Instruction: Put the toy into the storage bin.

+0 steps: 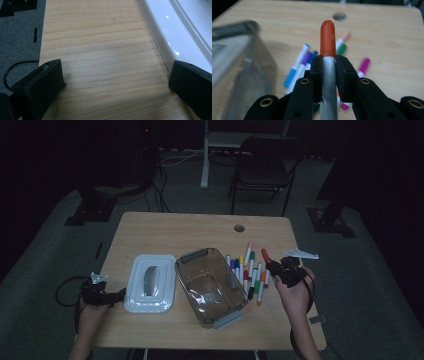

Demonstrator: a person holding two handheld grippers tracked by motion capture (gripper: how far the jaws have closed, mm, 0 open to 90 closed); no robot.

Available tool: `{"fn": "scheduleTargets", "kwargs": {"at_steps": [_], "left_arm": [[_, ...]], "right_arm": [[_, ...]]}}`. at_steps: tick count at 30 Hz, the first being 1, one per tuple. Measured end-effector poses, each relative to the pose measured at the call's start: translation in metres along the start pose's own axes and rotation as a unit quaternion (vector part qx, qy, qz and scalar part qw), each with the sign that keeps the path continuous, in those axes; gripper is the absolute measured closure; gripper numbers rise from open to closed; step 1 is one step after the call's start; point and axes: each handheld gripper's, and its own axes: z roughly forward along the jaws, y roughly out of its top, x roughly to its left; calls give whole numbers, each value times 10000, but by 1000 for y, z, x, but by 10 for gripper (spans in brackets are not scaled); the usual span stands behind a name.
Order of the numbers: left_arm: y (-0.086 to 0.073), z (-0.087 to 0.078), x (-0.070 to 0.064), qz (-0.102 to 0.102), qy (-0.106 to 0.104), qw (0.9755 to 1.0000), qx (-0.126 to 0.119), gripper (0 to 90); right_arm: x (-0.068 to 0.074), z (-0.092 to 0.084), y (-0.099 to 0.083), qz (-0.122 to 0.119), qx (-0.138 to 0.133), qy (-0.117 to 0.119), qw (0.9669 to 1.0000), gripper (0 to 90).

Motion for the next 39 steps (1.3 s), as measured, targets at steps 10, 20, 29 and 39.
{"fn": "scheduleTargets", "kwargs": {"at_steps": [10, 20, 29, 39], "left_arm": [[0, 0, 0, -5, 5, 10000, 11, 4], [0, 0, 0, -3, 5, 10000, 13, 4], [0, 0, 0, -8, 9, 10000, 3, 4], [0, 0, 0, -6, 7, 10000, 11, 4]], "right_arm": [[51, -13, 29, -459, -290, 493, 9973, 771], [104, -11, 40, -820, -250, 1086, 9904, 771], [145, 2, 40, -1084, 25, 1541, 9821, 772], [182, 33, 25, -1396, 662, 1702, 9732, 771]]}}
